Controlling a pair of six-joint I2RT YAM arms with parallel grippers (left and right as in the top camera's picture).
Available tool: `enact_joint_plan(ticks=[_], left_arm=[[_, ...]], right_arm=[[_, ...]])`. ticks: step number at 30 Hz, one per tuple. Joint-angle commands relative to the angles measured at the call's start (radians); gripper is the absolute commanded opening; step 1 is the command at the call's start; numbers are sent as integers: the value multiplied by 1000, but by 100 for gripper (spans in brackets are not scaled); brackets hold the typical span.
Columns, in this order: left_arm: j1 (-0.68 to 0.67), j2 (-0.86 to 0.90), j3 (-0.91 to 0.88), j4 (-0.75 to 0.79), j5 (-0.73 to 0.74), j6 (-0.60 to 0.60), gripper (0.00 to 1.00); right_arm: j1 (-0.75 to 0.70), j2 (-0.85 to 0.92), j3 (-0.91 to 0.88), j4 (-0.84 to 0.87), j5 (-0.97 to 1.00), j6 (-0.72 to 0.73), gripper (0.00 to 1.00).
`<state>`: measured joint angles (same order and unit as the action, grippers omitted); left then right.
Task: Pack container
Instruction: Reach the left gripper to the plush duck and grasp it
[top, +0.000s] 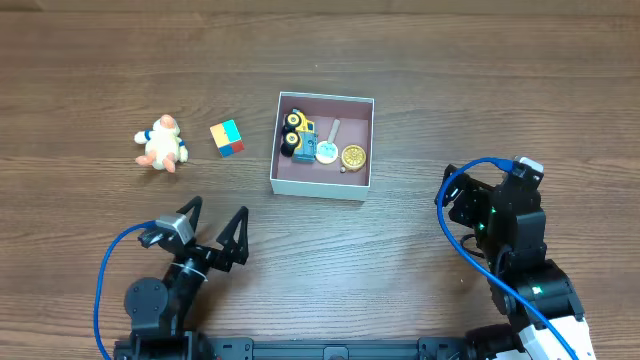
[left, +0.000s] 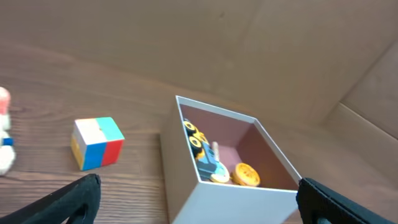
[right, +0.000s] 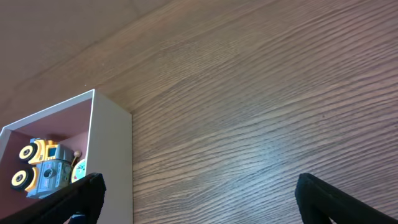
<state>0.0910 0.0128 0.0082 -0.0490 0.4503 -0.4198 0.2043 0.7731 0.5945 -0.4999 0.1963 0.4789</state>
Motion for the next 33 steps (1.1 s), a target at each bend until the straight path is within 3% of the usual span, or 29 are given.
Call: enact_joint_plan(ticks=[1,5,8,13,16,20,22,24,26,30,33], left_arm=[[-2,-6,101,-95,51,86,100],[-2,73,351,-361,-137,213,100],[-2,250,600,-549,-232,268,100],[-2,661,1042,-927,-306,260,100],[-2,806,1170,-967,-224,228,100],[-2,952,1316,-1072,-431,158,100],[-2,1171,1518,-1294,-462,177,100],[-2,1347,1652,-1410,-482,184,100],[-2,1474,1708,-1418,-487,185,100],[0,1722,1712,-1260,-513,196,100],[12,1812,1712,-1167,-513,194,100]], right_arm=[[-3,-7,-2,5,16,8,100],[-3,-7,-2,5,16,8,100],[-3,-7,-2,5,16,8,100],[-3,-7,-2,5,16,8,100],[-3,-7,-2,5,16,8,100],[-4,-7,-2,5,16,8,100],[-3,-7,-2,5,16,8,100],[-3,-7,-2,5,16,8,100],[-3,-7,-2,5,16,8,100],[-3,-7,-2,5,16,8,100],[-3,-7,-2,5,16,8,100]])
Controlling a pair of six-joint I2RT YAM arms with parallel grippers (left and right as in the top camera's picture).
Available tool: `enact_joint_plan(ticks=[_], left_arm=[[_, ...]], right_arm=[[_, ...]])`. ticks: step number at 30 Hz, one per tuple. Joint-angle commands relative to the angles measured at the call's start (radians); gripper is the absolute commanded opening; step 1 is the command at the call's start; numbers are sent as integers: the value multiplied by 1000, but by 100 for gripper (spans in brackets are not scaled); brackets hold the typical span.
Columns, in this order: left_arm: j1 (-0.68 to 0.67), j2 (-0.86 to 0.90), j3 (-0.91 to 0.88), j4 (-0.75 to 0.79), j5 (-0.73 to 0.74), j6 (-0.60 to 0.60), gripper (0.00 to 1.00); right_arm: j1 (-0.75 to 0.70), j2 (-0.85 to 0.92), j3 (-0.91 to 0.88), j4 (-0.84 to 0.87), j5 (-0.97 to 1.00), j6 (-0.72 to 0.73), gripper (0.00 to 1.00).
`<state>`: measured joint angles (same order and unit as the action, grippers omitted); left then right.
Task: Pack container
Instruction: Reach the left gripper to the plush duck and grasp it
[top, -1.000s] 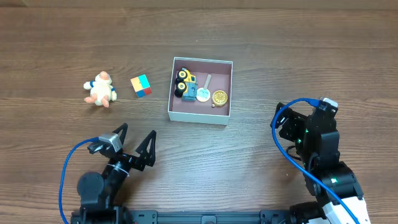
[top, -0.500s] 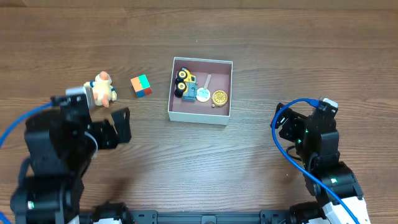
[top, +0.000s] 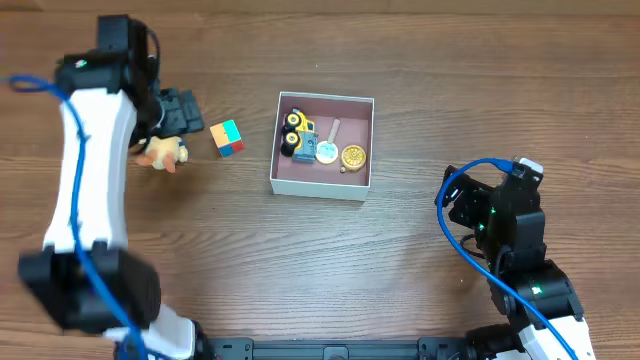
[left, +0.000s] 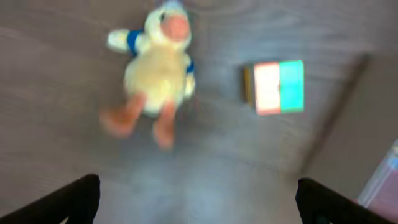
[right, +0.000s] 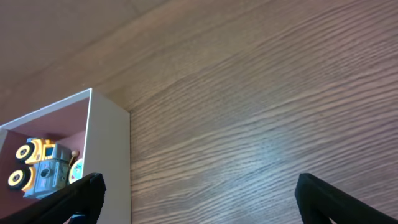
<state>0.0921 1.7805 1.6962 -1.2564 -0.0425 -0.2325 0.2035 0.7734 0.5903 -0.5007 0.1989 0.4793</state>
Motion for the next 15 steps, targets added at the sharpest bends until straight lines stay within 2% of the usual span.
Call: enact_joint_plan(ticks=[1,4,8,11,15], left_arm=[[25,72,24,65,-20,-18,100],[82,138,24,64,-35,-2,100],[159,197,24,68,-127,2,100],[197,233,23,79,-120,58,100],[182,280,23,95,-60,127,100]], right_arm=[[-3,-7,2,6,14,8,100],[-3,-7,2,5,14,8,100],[-3,-7,2,6,14,8,100],[-3,-7,2,6,14,8,100],[-3,-7,2,6,14,8,100]])
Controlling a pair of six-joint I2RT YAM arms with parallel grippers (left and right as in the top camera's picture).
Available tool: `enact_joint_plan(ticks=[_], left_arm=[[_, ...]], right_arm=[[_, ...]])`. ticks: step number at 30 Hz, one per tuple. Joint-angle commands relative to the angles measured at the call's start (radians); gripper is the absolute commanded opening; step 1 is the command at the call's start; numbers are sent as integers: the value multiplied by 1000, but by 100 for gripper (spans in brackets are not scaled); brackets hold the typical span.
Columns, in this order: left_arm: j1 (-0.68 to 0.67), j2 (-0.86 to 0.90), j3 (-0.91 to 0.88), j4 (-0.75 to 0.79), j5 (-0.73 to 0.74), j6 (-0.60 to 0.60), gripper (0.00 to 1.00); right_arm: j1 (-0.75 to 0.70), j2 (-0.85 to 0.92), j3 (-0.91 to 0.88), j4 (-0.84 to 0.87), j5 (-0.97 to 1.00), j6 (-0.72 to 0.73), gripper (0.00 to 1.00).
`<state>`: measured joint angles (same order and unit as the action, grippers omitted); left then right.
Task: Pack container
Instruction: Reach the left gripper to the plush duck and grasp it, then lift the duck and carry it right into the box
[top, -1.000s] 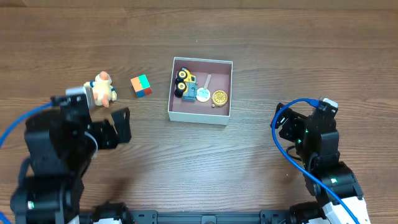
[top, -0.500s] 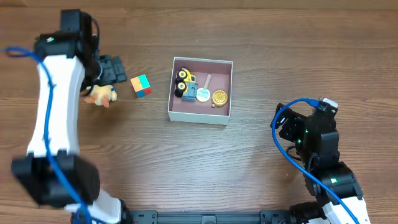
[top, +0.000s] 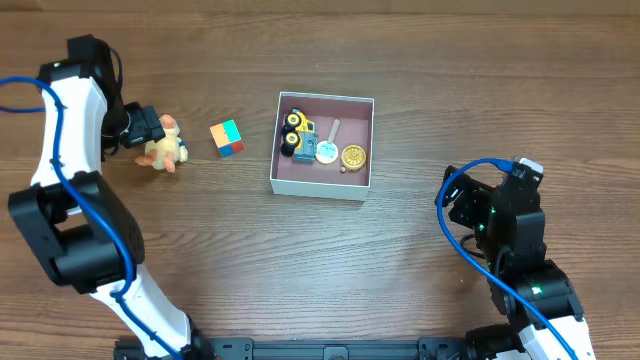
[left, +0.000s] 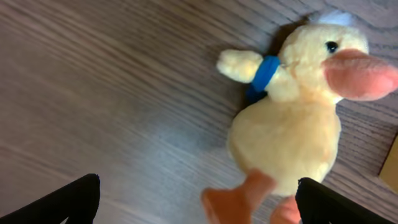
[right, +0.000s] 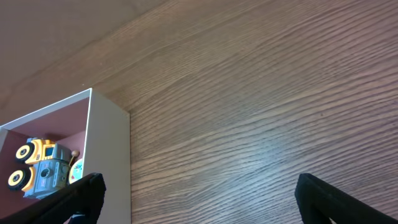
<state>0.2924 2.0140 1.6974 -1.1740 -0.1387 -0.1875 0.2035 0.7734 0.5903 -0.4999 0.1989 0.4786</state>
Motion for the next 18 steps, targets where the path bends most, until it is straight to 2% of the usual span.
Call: enact_joint_plan(ticks=[1,8,18], left_arm=[[-26,54,22,16,35,92,100],[-93,100,22,58,43,208,100],[-116,209,22,45,47,214,100]], right_arm=[[-3,-7,2,5,14,8,100],[-3,-7,2,5,14,8,100],[-3,-7,2,5,14,8,100]])
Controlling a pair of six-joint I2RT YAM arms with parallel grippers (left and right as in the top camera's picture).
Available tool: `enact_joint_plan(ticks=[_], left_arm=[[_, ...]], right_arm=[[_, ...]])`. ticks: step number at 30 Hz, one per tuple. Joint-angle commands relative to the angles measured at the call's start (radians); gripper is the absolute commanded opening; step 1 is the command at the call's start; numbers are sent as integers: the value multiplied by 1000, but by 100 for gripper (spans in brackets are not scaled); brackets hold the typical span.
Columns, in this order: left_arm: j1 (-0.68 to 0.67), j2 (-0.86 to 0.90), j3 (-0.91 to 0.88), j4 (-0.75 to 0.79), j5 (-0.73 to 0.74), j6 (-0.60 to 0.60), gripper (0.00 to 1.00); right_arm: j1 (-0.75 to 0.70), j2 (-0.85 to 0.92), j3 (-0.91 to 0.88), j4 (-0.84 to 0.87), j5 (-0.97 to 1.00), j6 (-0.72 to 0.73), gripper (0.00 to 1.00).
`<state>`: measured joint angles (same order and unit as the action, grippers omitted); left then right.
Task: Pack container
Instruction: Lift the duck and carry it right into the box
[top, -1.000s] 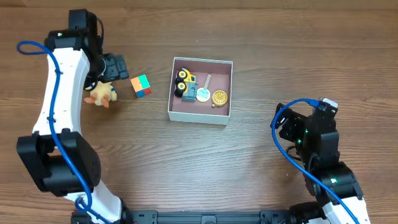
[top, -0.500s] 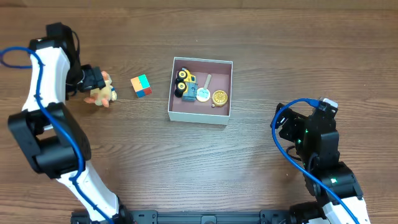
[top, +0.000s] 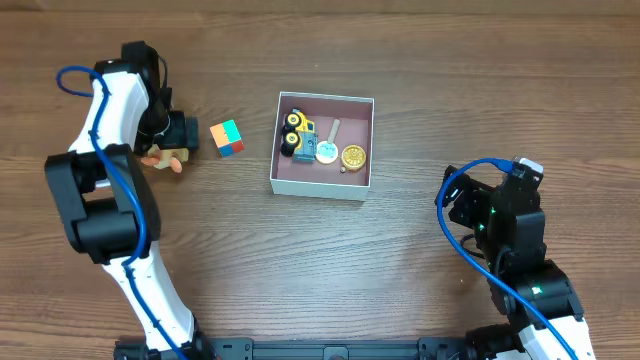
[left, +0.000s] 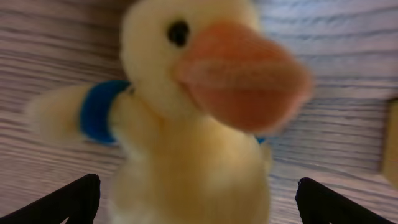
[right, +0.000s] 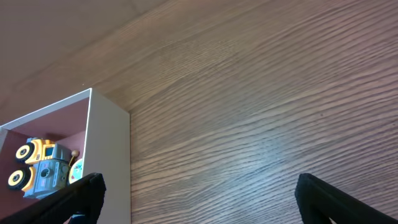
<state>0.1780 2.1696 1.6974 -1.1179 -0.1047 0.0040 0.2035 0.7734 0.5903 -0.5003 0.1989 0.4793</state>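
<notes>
A plush yellow duck (left: 205, 124) with an orange beak and blue collar fills the left wrist view. My left gripper (left: 199, 202) is open, one fingertip on each side of the duck's body. From overhead, the left gripper (top: 172, 133) covers most of the duck (top: 160, 158); only its orange feet show. The multicoloured cube (top: 227, 138) lies just right of it. The white box (top: 290, 185) with a pink floor holds a yellow toy truck (top: 297, 135) and small round items. My right gripper (right: 199, 199) is open over bare table beside the box wall (right: 112, 162).
The right arm (top: 505, 235) rests at the front right of the wooden table, its blue cable looping beside it. The left arm's white links run from the front edge up the left side.
My left gripper was just left of the duck, with the duck off to the right in its view. Now it sits over the duck, fingers either side of the body. Right arm unchanged.
At first my left arm was folded at the table's front, open and facing the box. Then it was raised above the duck and cube at the far left. Then it was low beside the duck, and now it straddles it. The right arm stayed still throughout.
</notes>
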Motion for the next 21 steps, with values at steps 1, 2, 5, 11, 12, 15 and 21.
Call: enact_joint_plan(ticks=[1,2,5,11,12,15,21], left_arm=[[-2,64,22,-12,13,23,100],[-2,69,22,-11,13,22,100],[-2,60,23,-3,12,23,90],[-2,54,127,-50,9,13,55],[-2,54,156,-66,9,8,54],[-2,54,247,-127,8,8,51],[-16,54,581,-326,145,-6,45]], right_arm=[[-3,-7,2,5,14,8,100],[-3,-7,2,5,14,8,100],[-3,-7,2,5,14,8,100],[-3,-7,2,5,14,8,100],[-3,-7,2,5,14,8,100],[-3,-7,2,5,14,8,100],[-3,-7,2,5,14,8,100]])
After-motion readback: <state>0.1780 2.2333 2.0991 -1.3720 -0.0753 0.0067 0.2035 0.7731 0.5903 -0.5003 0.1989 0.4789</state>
